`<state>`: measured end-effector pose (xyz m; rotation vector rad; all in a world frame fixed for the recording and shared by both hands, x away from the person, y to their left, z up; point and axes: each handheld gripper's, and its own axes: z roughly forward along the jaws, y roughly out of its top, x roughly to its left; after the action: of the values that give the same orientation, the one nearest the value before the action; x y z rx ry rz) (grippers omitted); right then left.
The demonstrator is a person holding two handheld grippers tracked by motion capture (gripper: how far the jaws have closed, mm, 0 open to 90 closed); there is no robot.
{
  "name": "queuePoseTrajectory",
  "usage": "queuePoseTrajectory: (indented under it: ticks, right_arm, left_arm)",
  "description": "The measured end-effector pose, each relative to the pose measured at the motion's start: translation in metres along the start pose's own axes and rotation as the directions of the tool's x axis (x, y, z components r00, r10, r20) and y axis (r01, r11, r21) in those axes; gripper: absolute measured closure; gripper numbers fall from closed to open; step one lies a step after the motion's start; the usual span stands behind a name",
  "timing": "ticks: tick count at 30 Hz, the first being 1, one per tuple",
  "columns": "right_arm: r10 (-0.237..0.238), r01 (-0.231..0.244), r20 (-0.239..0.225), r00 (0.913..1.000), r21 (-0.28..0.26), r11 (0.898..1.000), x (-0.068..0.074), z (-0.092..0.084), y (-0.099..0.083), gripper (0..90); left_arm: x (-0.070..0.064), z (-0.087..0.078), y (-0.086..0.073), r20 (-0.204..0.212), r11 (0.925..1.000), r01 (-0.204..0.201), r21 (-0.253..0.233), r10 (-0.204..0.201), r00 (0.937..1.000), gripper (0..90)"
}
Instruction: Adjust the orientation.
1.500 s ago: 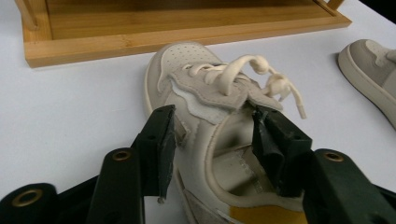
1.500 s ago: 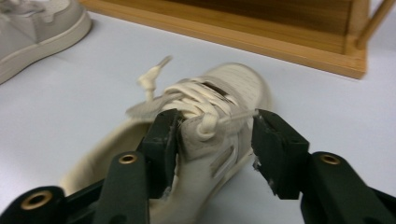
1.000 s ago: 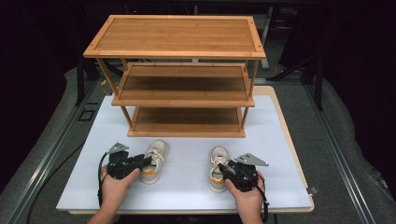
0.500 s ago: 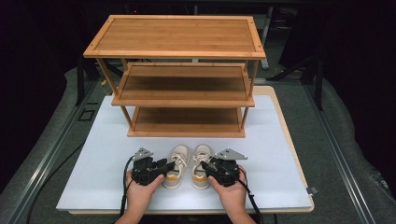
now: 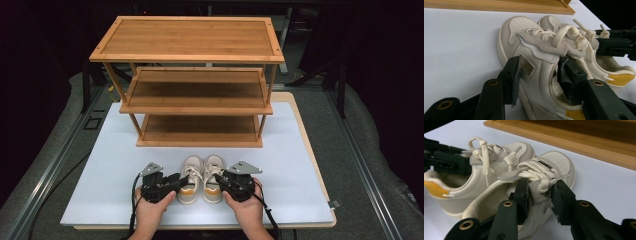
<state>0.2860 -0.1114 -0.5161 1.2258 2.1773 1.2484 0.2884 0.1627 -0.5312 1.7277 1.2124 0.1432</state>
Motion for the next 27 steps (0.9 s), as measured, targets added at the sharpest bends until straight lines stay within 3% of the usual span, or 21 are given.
queuePoseTrajectory:
  ticks: [8, 10, 11, 16, 19, 27]
  right_arm:
    - [0.004, -0.004, -0.003, 1.0, -0.002, 1.0, 0.005, 0.002, 0.0, 67.8]
    - [-0.003, 0.003, 0.013, 0.9999, -0.006, 1.0, 0.008, 0.005, 0.002, 67.7]
    - [-0.016, 0.016, 0.053, 0.9985, -0.006, 1.0, 0.009, 0.007, 0.003, 67.8]
    - [0.015, -0.015, 0.037, 0.9992, -0.008, 1.0, 0.005, 0.009, 0.005, 67.5]
    - [0.015, -0.015, 0.037, 0.9992, -0.008, 1.0, 0.005, 0.01, 0.006, 66.6]
    - [0.037, -0.035, 0.032, 0.9988, -0.042, 0.998, 0.003, 0.006, 0.003, 57.9]
  left_arm:
    - [-0.006, 0.005, 0.001, 0.003, 0.9999, 0.014, -0.001, -0.014, 0.9999, 52.3]
    - [-0.01, 0.008, 0.0, -0.009, 1.0, 0.003, 0.002, -0.003, 1.0, 52.4]
    - [-0.011, 0.008, 0.001, -0.022, 0.9999, -0.014, 0.003, 0.014, 0.9997, 52.6]
    - [-0.003, 0.013, 0.004, -0.012, 0.9999, -0.012, -0.001, 0.012, 0.9999, 53.8]
    - [-0.002, 0.016, 0.008, -0.029, 0.9992, -0.04, 0.001, 0.04, 0.9988, 54.1]
    - [0.0, 0.014, 0.006, -0.023, 0.9988, -0.048, -0.005, 0.048, 0.9986, 52.9]
